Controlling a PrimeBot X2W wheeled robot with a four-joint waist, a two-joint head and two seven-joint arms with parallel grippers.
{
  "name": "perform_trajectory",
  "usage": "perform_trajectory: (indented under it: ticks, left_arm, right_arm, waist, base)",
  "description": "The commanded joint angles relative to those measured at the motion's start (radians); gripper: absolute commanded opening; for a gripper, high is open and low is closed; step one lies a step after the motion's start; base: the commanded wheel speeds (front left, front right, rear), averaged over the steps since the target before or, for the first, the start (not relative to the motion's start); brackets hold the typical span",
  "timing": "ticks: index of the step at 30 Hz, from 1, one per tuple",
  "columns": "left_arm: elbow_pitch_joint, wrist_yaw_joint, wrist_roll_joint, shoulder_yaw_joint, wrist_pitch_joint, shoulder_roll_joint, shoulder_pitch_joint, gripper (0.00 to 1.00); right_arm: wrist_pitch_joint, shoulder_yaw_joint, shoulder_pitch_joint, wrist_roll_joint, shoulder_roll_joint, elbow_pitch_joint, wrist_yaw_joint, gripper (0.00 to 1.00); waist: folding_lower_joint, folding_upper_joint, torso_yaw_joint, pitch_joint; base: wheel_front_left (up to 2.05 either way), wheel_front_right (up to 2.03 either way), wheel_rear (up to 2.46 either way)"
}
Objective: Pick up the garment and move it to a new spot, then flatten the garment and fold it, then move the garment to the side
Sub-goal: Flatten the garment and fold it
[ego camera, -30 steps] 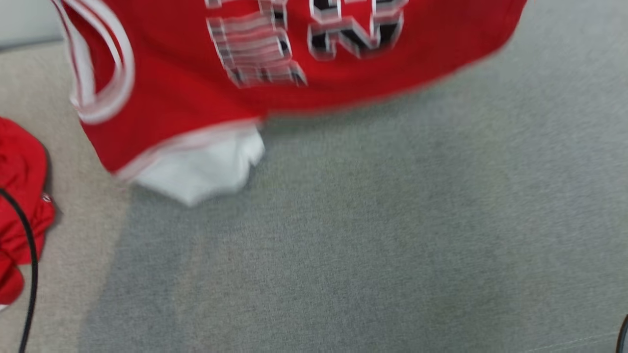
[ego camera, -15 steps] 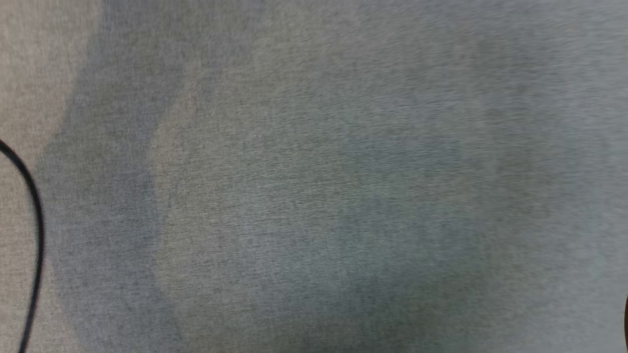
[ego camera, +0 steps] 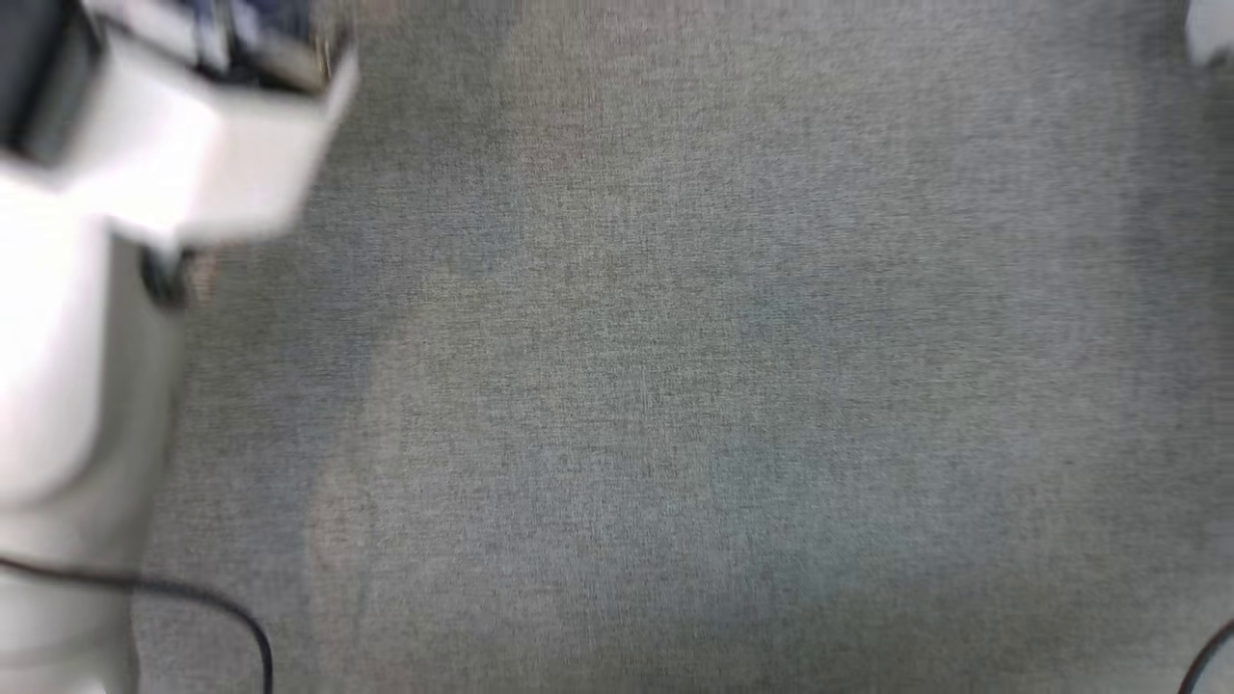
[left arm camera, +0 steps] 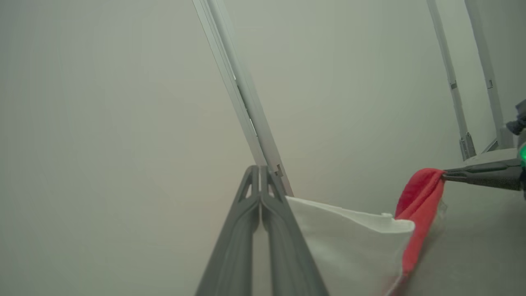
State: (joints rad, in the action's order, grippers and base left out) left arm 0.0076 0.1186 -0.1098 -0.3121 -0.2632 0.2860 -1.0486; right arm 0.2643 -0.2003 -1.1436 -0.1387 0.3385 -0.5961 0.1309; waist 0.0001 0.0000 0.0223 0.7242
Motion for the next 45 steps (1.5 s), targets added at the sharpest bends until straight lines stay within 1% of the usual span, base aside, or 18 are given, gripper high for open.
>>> perform_trajectory:
  ticks: [1, 3, 4, 8, 12, 14, 19, 23, 29, 35, 37, 40, 43, 45]
  left_arm:
    - [-0.069, -0.014, 0.003, 0.026, -0.001, 0.015, 0.135, 0.0]
    - [-0.13, -0.031, 0.014, 0.049, -0.001, 0.025, 0.261, 0.0]
    - [-0.13, -0.031, 0.014, 0.049, -0.001, 0.025, 0.261, 0.0]
    - [-0.221, -0.075, 0.035, 0.082, -0.001, 0.039, 0.495, 0.0]
    - [-0.283, -0.1, 0.039, 0.093, -0.001, 0.047, 0.682, 0.0]
    - [-0.307, -0.116, 0.042, 0.1, -0.001, 0.049, 0.757, 0.0]
    - [-0.344, -0.151, 0.025, 0.111, -0.001, 0.032, 0.927, 0.0]
    - [-0.366, -0.173, 0.017, 0.105, -0.001, 0.02, 1.046, 0.0]
    - [-0.408, -0.199, 0.008, 0.091, -0.001, -0.001, 1.19, 0.0]
    - [-0.442, -0.198, 0.014, 0.048, -0.001, -0.004, 1.296, 0.0]
    - [-0.446, -0.199, 0.012, 0.039, -0.001, -0.004, 1.317, 0.0]
    - [-0.434, -0.195, -0.002, 0.033, 0.004, -0.009, 1.309, 0.0]
    - [-0.398, -0.186, -0.012, 0.025, 0.028, -0.02, 1.267, 0.0]
    - [-0.368, -0.181, -0.021, 0.021, 0.044, -0.029, 1.23, 0.0]
  right_arm:
    - [0.001, 0.02, 0.094, -0.045, 0.013, 0.024, 0.0, 0.0]
    - [0.001, 0.029, 0.185, -0.07, 0.021, 0.047, 0.0, 0.0]
    - [0.001, 0.029, 0.185, -0.07, 0.021, 0.047, 0.0, 0.0]
    - [0.001, 0.051, 0.363, -0.112, 0.032, 0.091, 0.0, 0.0]
    - [0.001, 0.05, 0.511, -0.157, 0.033, 0.142, 0.0, 0.0]
    - [0.001, 0.043, 0.569, -0.177, 0.039, 0.161, 0.0, 0.0]
    - [0.001, 0.038, 0.69, -0.208, 0.048, 0.189, 0.0, 0.0]
    - [0.001, 0.063, 0.779, -0.221, 0.046, 0.197, 0.0, 0.0]
    - [0.001, 0.107, 0.921, -0.24, 0.04, 0.213, 0.0, 0.0]
    - [0.001, 0.143, 1.059, -0.252, 0.048, 0.255, 0.0, 0.0]
    - [0.001, 0.159, 1.101, -0.255, 0.04, 0.273, 0.0, 0.0]
    - [-0.019, 0.179, 1.126, -0.251, 0.02, 0.298, 0.0, 0.0]
    - [-0.043, 0.177, 1.098, -0.231, 0.009, 0.298, 0.0, 0.0]
    - [-0.064, 0.172, 1.07, -0.219, -0.012, 0.284, 0.0, 0.0]
  waist:
    - [-0.0001, 0.0, -0.002, -0.065]
    - [-0.0001, 0.0, -0.003, -0.105]
    - [-0.0001, 0.0, -0.003, -0.105]
    - [-0.0001, 0.0, -0.009, -0.186]
    - [-0.0001, 0.0, -0.026, -0.261]
    - [-0.0001, 0.0, -0.037, -0.295]
    - [-0.0001, 0.0, -0.057, -0.369]
    - [-0.0001, 0.0, -0.058, -0.418]
    - [-0.0001, 0.0, -0.044, -0.479]
    - [-0.0001, 0.0, -0.028, -0.508]
    - [-0.0001, 0.0, -0.028, -0.518]
    - [-0.0001, 0.0, -0.036, -0.527]
    - [-0.0001, 0.0, -0.05, -0.526]
    - [-0.0001, 0.0, -0.057, -0.523]
  base:
    - [0.0, 0.0, 0.0]
    - [0.0, 0.0, 0.0]
    - [0.0, 0.0, 0.0]
    - [0.0, 0.0, 0.0]
    - [0.0, 0.0, 0.0]
    - [0.0, 0.0, 0.0]
    - [0.0, 0.0, 0.0]
    - [0.0, 0.0, 0.0]
    - [0.0, 0.0, 0.0]
    - [0.0, 0.0, 0.0]
    - [0.0, 0.0, 0.0]
    - [0.0, 0.0, 0.0]
    - [0.0, 0.0, 0.0]
    - [0.0, 0.0, 0.0]
